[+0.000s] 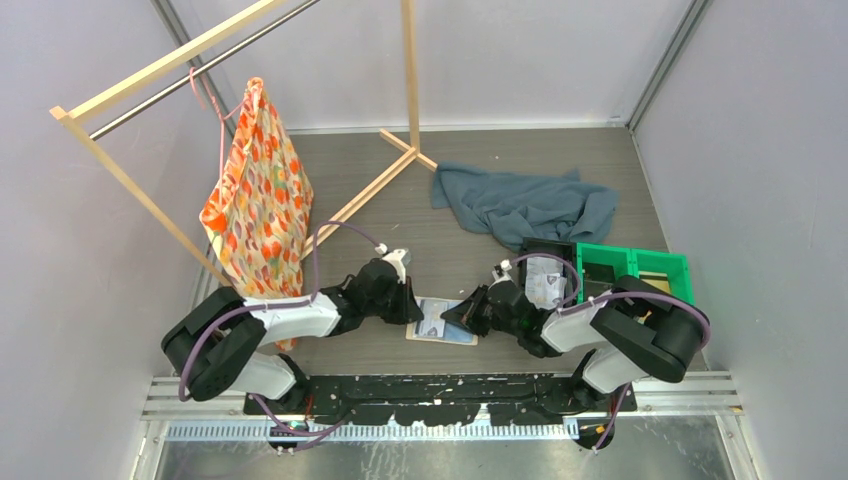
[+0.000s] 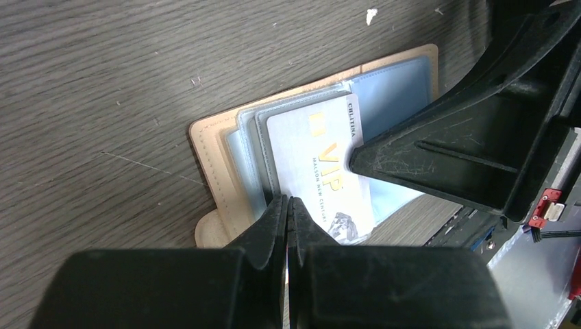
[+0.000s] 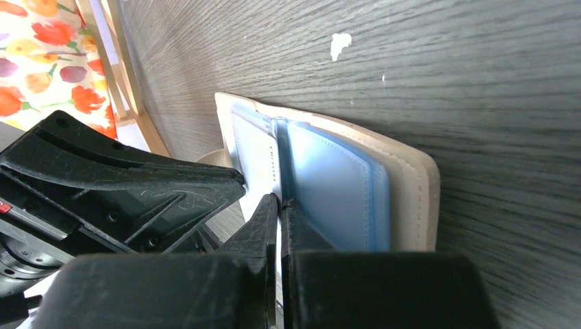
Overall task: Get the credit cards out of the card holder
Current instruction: Remove the credit card from the card holder.
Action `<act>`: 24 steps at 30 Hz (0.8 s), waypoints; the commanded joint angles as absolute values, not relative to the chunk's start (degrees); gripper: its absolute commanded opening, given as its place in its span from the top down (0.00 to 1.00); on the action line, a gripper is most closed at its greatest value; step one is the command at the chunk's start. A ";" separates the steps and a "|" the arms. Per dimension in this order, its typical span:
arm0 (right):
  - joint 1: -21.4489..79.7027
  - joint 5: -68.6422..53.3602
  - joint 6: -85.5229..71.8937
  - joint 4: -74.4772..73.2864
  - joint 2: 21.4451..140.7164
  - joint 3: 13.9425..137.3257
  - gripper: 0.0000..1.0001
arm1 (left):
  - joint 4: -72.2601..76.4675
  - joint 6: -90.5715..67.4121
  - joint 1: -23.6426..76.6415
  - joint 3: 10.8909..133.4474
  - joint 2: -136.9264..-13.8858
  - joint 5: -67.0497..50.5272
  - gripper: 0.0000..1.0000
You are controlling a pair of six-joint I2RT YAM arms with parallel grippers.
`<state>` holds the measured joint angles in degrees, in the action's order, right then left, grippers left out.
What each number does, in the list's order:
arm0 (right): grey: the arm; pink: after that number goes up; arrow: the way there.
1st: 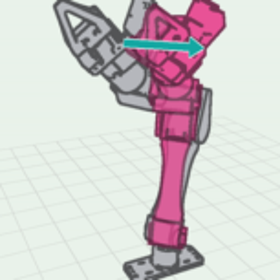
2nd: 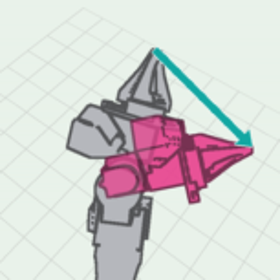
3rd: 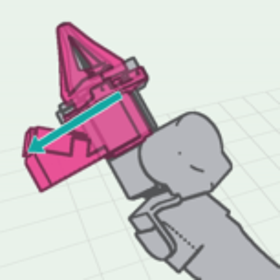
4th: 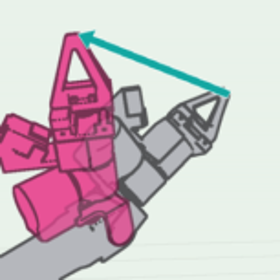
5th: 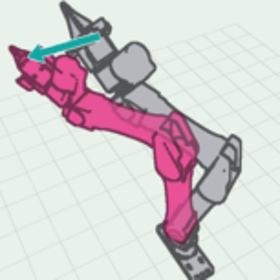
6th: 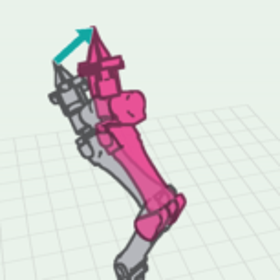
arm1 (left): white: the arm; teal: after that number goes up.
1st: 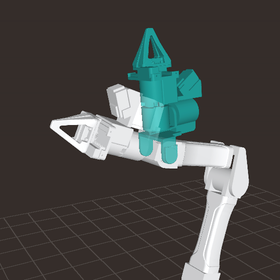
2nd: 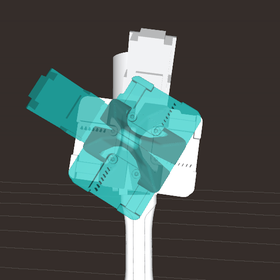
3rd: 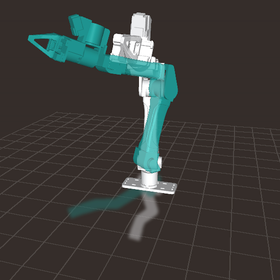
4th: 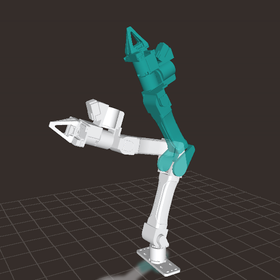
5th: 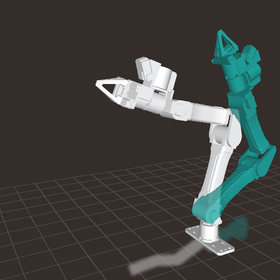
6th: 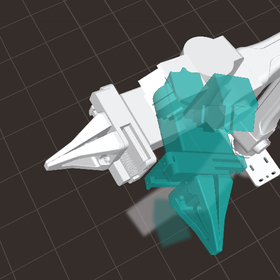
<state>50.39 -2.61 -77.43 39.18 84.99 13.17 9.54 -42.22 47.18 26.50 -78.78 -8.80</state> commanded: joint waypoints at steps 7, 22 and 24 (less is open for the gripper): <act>48.77 -2.25 -77.62 39.56 81.61 9.46 0.99 | 6.93 -42.05 47.55 25.05 -83.54 -5.29 1.00; 47.21 -3.24 -75.26 33.48 74.52 8.26 0.96 | 5.83 -42.01 47.55 24.97 -83.46 -3.99 0.99; 47.21 -3.52 -74.95 32.55 74.11 9.01 0.82 | 5.45 -41.94 47.55 24.96 -83.00 -3.84 0.99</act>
<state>47.77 -3.81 -76.79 36.71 75.81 8.45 14.35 -43.75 47.68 26.85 -82.04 -8.10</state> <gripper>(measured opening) 0.079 0.010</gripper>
